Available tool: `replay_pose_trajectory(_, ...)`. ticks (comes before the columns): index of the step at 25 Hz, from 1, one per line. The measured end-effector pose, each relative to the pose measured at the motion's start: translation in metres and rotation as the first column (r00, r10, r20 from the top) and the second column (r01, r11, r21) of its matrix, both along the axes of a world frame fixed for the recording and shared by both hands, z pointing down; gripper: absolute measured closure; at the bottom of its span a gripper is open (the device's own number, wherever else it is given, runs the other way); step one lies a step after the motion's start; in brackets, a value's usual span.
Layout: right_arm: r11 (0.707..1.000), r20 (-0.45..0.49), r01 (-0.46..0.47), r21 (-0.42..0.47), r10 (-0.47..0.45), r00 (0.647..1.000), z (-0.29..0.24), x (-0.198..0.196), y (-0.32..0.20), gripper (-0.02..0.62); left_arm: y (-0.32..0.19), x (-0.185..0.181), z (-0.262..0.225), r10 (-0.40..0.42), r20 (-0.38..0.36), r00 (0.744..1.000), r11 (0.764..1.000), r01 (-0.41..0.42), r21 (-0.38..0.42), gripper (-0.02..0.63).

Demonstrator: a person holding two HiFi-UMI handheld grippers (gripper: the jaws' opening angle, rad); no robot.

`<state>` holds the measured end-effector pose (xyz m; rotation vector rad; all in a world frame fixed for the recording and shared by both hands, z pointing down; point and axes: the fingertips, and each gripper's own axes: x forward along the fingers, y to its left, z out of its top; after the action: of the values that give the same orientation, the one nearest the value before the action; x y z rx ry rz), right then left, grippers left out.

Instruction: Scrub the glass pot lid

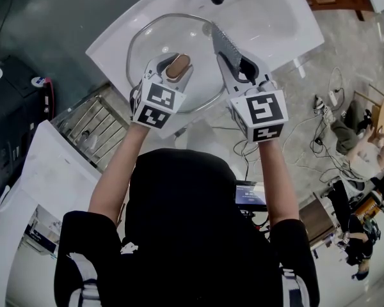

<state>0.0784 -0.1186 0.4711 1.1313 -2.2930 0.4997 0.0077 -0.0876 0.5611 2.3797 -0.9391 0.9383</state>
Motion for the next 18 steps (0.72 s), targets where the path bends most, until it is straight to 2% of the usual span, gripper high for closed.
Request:
replay_pose_trajectory(4, 0.998, -0.092, 0.067, -0.02, -0.068, 0.993, 0.016, -0.001, 0.001, 0.523, 0.002, 0.001, 0.0, 0.027, 0.009, 1.0, 1.0, -0.027, -0.004, 0.437)
replay_pose_trajectory(7, 0.99, -0.19, 0.133, -0.039, -0.138, 0.972, 0.03, -0.002, 0.001, 0.523, 0.001, 0.002, 0.0, 0.043, 0.01, 0.999, 0.999, -0.043, -0.005, 0.437)
replay_pose_trajectory(12, 0.971, -0.387, 0.238, -0.032, -0.231, 0.893, 0.048, -0.001, -0.002, 0.523, 0.002, 0.002, 0.0, 0.049, 0.005, 0.999, 0.999, -0.049, -0.005, 0.437)
replay_pose_trajectory(18, 0.927, -0.53, 0.373, -0.044, -0.338, 0.778, 0.06, -0.009, -0.009, 0.526, 0.002, 0.002, 0.0, 0.06, -0.001, 0.998, 0.998, -0.06, -0.007, 0.437)
